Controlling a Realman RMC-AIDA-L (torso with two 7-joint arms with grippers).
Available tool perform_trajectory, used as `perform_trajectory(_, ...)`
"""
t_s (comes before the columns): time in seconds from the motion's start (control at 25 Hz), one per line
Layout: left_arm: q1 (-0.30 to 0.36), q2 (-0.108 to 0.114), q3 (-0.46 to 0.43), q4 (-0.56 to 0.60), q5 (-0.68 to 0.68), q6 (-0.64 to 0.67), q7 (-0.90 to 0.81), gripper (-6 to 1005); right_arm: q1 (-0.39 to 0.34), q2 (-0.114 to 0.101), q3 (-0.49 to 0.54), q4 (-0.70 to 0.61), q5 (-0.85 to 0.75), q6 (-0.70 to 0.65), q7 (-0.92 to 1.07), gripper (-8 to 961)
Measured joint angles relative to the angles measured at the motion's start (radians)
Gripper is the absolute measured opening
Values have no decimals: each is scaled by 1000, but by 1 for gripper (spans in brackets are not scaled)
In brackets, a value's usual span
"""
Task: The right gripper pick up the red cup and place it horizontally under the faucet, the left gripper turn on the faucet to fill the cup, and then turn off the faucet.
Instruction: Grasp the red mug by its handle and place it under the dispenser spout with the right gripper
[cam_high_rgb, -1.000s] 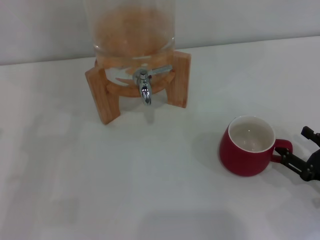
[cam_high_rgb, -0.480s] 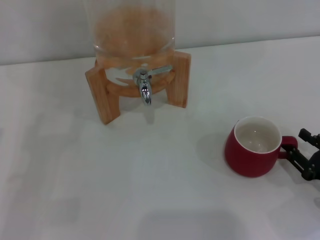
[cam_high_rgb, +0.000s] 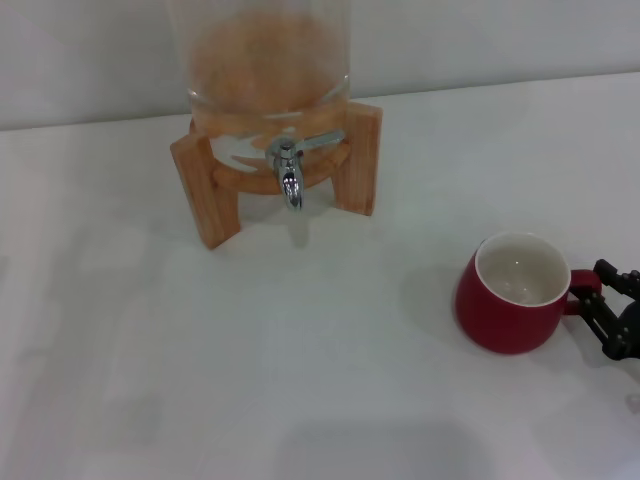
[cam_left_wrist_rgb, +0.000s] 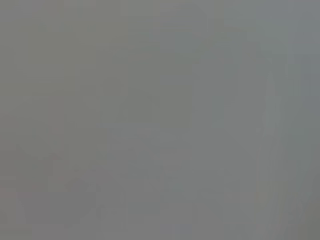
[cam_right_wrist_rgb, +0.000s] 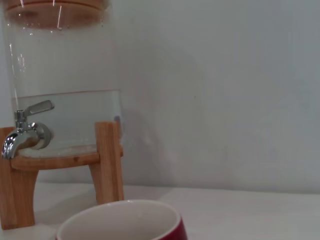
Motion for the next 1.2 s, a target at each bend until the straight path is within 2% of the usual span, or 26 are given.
perform_trajectory(0.56,-9,0,-5,-7,0,0,0,879,6,0,-11,-36,-7,4,-6,174)
perform_trajectory(1.2,-22,2,-6,-9,0,-8,0,879,16,1,-12,-37,-9,4,-7,164)
